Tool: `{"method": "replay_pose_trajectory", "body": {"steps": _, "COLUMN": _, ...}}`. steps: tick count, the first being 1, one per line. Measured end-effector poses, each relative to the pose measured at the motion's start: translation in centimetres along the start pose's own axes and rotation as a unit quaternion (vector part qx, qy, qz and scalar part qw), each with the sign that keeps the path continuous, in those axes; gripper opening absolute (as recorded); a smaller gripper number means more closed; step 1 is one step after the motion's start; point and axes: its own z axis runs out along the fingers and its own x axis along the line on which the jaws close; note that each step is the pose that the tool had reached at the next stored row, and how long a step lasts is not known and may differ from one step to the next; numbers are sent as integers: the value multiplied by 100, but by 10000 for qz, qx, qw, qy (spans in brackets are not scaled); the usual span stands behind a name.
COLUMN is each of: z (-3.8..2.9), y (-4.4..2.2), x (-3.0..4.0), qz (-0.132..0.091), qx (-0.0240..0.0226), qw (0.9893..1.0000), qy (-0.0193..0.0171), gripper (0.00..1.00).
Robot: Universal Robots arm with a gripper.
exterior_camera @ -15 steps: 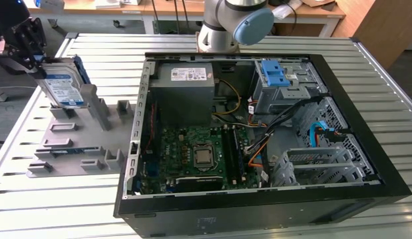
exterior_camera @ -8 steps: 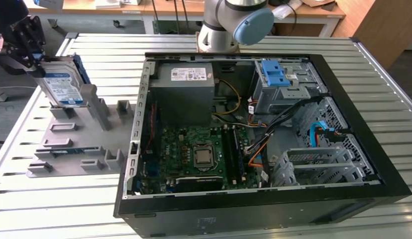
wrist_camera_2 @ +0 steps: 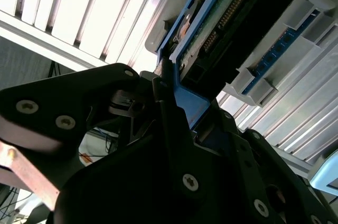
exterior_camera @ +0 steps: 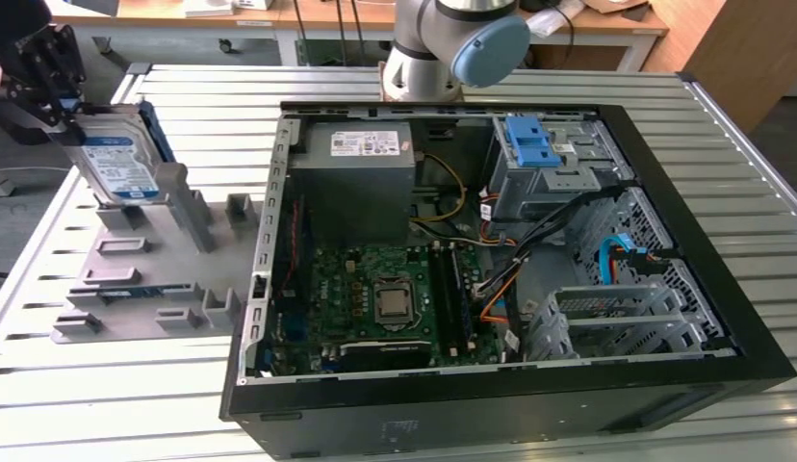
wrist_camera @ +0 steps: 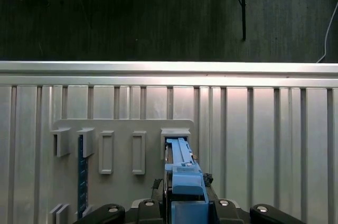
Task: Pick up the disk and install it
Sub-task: 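Pick up the disk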
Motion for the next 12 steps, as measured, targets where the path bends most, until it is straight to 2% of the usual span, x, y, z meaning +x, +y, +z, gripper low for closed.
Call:
{"method": "replay_pose_trajectory", "body": {"steps": 7, "z": -45, "y": 1, "x": 0, "qz": 0, "qx": 1, "qw": 10000, "qy": -1, "gripper": 36}}
{"method": "replay_pose_trajectory", "body": {"steps": 12, "z": -52, "y": 1, "x": 0, "qz": 0, "qx": 0, "qw": 10000, "qy": -1, "gripper": 36}}
